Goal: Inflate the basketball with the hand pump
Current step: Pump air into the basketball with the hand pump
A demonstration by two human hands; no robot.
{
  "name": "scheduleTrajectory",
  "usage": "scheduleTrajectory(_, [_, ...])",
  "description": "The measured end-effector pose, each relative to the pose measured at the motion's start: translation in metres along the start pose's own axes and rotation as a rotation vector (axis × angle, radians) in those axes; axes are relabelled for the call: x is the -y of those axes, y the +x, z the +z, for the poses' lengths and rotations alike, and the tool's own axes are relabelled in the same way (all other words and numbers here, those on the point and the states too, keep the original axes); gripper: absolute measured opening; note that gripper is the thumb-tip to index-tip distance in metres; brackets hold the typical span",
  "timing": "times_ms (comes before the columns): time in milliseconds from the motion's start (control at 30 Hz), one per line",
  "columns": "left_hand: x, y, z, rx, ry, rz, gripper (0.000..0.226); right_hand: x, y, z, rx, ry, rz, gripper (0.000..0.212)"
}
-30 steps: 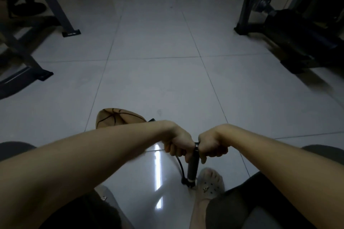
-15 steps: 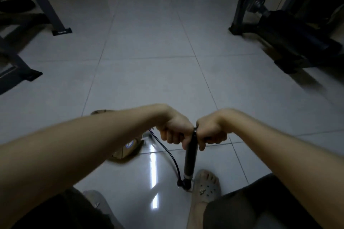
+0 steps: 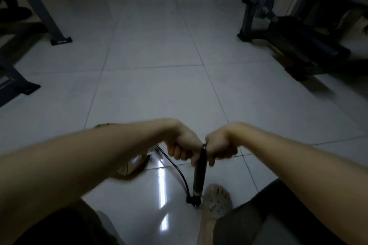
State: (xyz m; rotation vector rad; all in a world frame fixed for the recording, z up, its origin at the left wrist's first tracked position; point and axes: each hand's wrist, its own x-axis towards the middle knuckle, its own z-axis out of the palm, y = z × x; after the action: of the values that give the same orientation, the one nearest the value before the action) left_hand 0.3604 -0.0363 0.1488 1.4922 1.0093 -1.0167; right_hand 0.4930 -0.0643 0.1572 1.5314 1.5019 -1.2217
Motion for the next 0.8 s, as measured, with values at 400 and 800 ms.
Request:
scheduleTrajectory(400, [0.004,-0.006,-0.004,-0.003,-0.03,0.008,0.05,0.006,-0.008,-0.01,0.009,-0.007,-0.007,0.019])
scheduleTrajectory(800, [0.017,0.05,0.034,-0.028,-0.015,0.064,0.024,-0.003,0.043,0.039,0.057,-0.05,0.032,0.007])
